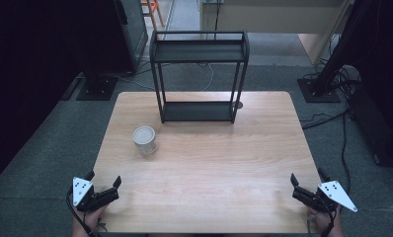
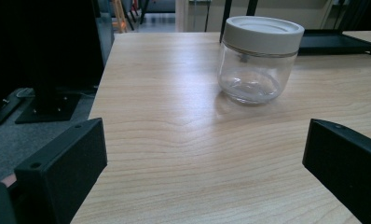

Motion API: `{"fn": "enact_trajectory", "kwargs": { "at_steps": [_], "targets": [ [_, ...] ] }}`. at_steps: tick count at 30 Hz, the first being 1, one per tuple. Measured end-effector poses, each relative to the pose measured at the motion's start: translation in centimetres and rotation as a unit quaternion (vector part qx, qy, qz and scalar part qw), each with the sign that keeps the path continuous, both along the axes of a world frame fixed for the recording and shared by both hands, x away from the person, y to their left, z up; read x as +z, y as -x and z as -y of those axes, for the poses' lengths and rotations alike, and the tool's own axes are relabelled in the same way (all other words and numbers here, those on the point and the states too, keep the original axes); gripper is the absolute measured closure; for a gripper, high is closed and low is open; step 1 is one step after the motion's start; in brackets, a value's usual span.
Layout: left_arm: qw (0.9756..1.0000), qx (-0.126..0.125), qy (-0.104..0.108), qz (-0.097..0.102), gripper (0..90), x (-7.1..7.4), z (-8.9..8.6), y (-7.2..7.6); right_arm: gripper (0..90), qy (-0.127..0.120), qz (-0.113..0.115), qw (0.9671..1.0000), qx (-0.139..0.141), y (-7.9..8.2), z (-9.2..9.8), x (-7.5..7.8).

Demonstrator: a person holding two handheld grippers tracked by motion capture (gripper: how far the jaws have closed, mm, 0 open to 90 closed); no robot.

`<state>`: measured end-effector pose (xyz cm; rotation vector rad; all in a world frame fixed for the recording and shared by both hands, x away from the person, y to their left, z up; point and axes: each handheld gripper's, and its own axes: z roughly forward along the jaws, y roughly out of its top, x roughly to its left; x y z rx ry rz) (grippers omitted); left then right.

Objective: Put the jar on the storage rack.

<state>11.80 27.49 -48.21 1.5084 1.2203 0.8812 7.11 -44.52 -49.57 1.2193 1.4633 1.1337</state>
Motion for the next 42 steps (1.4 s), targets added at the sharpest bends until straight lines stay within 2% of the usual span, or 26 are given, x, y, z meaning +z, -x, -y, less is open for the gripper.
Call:
{"fn": "enact_trajectory", "kwargs": {
  "at_steps": [5, 12, 14, 17, 19, 21, 29, 42],
  "targets": [
    [1.0, 0.0, -0.006, 0.001, 0.0, 0.0, 0.2, 0.0, 4.6, -0.004, 0.0, 1.0, 0.002, 0.0, 0.1, 0.0],
    [0.9997, -0.012, -0.018, -0.01, 0.7, 0.6, 0.2, -0.4, 4.7, 0.002, -0.003, 1.0, 0.003, -0.1, 0.0, 0.1],
    [0.9997, -0.006, -0.023, -0.012, 0.7, 0.7, 0.4, -0.4, 4.7, 0.001, -0.003, 1.0, 0.003, -0.1, 0.0, 0.1],
    [0.9999, 0.004, -0.011, -0.012, 0.8, 1.0, 0.2, -0.5, 4.6, 0.0, -0.004, 1.0, 0.003, -0.1, 0.1, 0.1],
    [0.9999, 0.002, 0.002, -0.013, 0.8, 1.0, 0.0, -0.6, 4.6, 0.0, -0.003, 1.0, 0.003, -0.1, 0.1, 0.1],
    [0.9999, -0.003, -0.006, -0.014, 0.7, 1.2, 0.4, -0.9, 4.6, 0.001, -0.004, 1.0, 0.003, -0.1, 0.1, 0.1],
    [0.9995, -0.015, -0.014, -0.026, 0.7, 1.4, 1.8, -2.6, 4.6, -0.001, -0.003, 1.0, 0.004, 0.0, 0.1, 0.1],
    [0.9984, -0.04, -0.029, -0.027, 0.8, 2.0, 3.8, -4.8, 4.6, -0.001, -0.002, 1.0, 0.006, 0.0, 0.2, 0.1]
  ]
}}
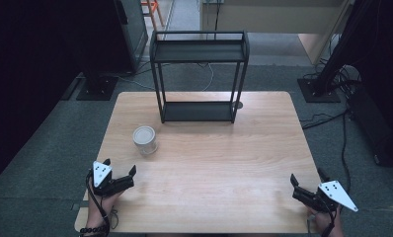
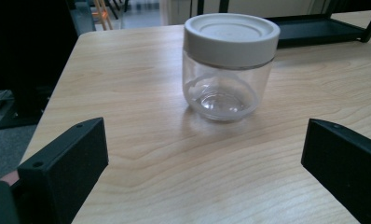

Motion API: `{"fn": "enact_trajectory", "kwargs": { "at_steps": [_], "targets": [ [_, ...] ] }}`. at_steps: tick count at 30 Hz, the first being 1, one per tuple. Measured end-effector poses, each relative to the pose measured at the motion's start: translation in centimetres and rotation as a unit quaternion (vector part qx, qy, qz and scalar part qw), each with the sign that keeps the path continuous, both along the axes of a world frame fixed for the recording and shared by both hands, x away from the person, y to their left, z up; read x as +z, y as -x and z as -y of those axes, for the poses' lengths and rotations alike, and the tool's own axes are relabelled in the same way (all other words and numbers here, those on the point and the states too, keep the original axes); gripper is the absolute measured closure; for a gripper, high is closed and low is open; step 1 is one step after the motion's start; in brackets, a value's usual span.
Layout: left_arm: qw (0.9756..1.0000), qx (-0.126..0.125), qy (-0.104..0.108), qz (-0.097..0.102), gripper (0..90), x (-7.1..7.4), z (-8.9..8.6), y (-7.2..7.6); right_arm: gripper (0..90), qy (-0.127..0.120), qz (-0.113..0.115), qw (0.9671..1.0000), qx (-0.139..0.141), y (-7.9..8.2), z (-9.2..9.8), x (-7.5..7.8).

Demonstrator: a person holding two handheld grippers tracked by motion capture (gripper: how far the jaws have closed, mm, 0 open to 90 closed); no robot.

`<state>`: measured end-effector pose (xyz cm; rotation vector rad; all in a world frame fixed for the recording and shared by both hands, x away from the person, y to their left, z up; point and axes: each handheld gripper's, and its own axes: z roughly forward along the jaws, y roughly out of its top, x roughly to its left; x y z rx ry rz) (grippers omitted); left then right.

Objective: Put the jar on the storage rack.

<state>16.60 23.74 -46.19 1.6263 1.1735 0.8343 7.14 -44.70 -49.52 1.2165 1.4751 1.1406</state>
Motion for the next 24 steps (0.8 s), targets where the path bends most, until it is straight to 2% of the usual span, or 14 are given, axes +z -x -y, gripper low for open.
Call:
{"fn": "enact_trajectory", "kwargs": {
  "at_steps": [7, 24],
  "targets": [
    [0.9999, -0.009, -0.007, 0.001, 0.7, 0.3, 1.0, -1.2, 4.6, 0.0, 0.0, 1.0, 0.0, 0.0, 0.0, 0.0],
    [0.9998, -0.006, -0.011, -0.012, 0.7, 0.7, 2.5, -3.7, 4.6, 0.0, -0.001, 1.0, 0.002, 0.0, 0.0, 0.0]
  ]
}}
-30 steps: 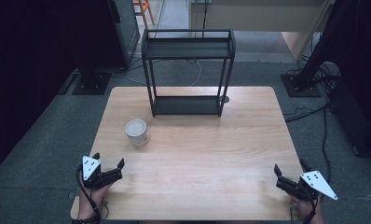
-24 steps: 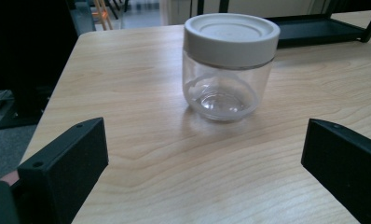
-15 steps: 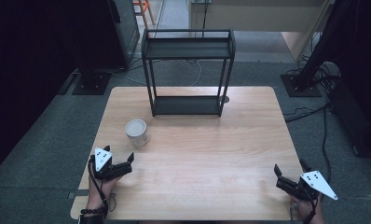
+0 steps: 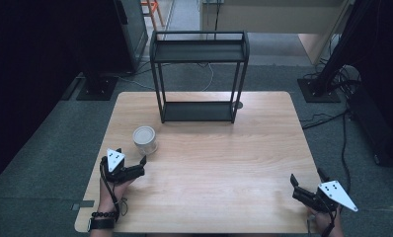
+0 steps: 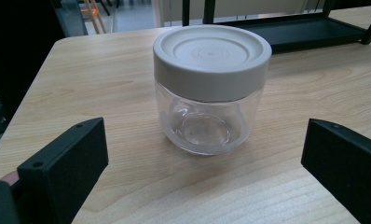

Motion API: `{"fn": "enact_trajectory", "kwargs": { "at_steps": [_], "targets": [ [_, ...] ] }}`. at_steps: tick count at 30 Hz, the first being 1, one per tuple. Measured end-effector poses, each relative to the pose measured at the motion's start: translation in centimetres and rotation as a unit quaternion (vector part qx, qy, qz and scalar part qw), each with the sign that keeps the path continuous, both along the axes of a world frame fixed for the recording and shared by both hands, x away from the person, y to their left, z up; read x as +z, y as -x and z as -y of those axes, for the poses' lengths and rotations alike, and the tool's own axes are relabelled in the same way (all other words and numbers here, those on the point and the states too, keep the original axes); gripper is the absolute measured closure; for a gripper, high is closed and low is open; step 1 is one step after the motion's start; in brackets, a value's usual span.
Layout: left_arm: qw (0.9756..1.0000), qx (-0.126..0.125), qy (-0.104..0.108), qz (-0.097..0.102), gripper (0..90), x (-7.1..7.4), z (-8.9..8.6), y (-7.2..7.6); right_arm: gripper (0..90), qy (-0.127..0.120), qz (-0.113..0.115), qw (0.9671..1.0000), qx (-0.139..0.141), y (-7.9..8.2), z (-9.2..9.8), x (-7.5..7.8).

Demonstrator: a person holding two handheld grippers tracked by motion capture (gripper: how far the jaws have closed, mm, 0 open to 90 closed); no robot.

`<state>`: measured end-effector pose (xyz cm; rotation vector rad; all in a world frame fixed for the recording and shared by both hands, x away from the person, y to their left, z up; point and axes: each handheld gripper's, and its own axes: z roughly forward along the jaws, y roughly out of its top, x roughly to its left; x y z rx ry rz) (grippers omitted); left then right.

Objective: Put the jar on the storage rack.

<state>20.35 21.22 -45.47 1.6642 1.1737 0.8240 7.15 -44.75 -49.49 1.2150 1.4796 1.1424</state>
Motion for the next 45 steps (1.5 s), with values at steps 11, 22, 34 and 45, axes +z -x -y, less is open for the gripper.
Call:
{"fn": "enact_trajectory", "kwargs": {
  "at_steps": [11, 22, 34, 45],
  "targets": [
    [0.9999, 0.005, -0.014, -0.003, 0.7, 0.4, 0.9, -1.4, 4.6, 0.0, 0.0, 1.0, 0.001, 0.0, 0.0, 0.0],
    [0.9997, 0.006, -0.02, -0.015, 0.7, 0.5, 1.5, -3.3, 4.6, 0.0, -0.001, 1.0, 0.003, -0.1, 0.1, 0.0],
    [0.9994, 0.009, -0.014, -0.029, 0.1, 0.5, 1.5, -4.8, 4.6, -0.001, -0.001, 1.0, 0.003, 0.0, 0.1, 0.0],
    [0.9991, 0.0, -0.023, -0.035, 0.1, 0.7, 2.0, -5.9, 4.6, -0.003, 0.0, 1.0, 0.003, 0.0, 0.2, 0.0]
  ]
}}
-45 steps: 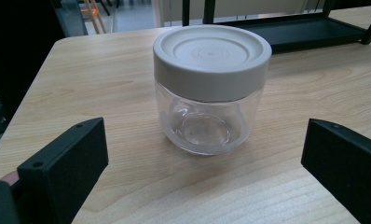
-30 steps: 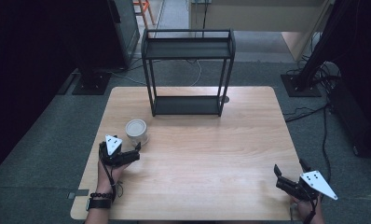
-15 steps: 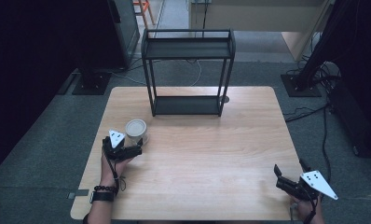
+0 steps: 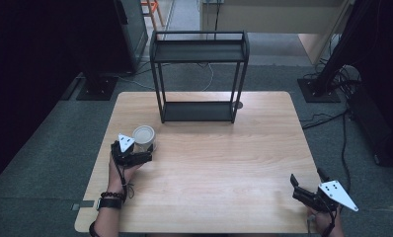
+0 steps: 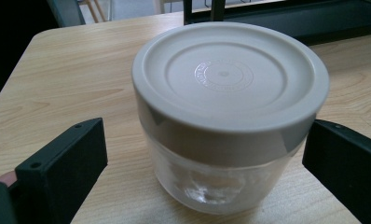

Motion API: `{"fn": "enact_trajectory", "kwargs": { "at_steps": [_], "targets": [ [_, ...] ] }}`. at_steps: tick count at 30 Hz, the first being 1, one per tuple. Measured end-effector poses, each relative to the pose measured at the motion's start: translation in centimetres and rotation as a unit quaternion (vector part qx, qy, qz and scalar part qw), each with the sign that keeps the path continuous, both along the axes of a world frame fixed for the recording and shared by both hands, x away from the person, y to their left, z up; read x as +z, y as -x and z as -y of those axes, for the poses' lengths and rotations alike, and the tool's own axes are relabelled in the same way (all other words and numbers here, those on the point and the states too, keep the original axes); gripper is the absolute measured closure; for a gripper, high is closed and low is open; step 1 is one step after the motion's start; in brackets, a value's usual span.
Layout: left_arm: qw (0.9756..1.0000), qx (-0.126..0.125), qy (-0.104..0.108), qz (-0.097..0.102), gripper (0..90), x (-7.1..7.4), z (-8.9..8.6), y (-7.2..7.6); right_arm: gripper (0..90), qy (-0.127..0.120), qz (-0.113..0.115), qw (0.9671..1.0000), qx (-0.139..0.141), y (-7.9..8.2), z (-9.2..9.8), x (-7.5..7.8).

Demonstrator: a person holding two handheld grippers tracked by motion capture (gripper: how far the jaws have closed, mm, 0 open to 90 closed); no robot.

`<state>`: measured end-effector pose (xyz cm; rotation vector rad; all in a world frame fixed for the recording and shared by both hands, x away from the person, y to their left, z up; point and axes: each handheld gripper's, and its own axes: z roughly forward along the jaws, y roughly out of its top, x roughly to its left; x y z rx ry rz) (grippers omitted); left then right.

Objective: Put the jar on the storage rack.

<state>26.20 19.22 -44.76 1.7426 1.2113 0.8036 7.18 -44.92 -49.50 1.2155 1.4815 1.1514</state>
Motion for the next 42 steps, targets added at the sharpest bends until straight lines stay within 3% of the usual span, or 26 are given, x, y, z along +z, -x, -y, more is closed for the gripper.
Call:
{"fn": "enact_trajectory", "kwargs": {
  "at_steps": [10, 14, 23, 28, 34, 42],
  "targets": [
    [0.9999, 0.002, -0.011, 0.002, 1.0, 0.2, 1.0, -0.9, 4.6, -0.001, 0.0, 1.0, 0.001, 0.0, 0.1, 0.0],
    [1.0, 0.003, -0.001, -0.003, 3.2, 0.2, 1.0, -1.2, 4.6, -0.001, 0.001, 1.0, 0.002, 0.0, 0.1, 0.0],
    [1.0, -0.002, -0.007, -0.005, 5.0, 0.5, 1.3, -1.9, 4.7, -0.002, 0.001, 1.0, 0.004, 0.0, 0.2, 0.0],
    [1.0, -0.003, -0.001, -0.007, 5.3, 0.8, 1.4, -2.5, 4.7, -0.002, 0.001, 1.0, 0.004, 0.0, 0.2, 0.0],
    [0.9995, 0.005, 0.03, -0.012, 7.2, 0.7, 1.2, -3.0, 4.6, 0.0, 0.002, 1.0, 0.005, 0.0, 0.1, 0.0],
    [0.9993, 0.005, 0.035, -0.012, 9.7, 0.4, 1.3, -3.0, 4.6, 0.001, 0.002, 1.0, 0.005, 0.1, 0.1, -0.1]
  ]
}}
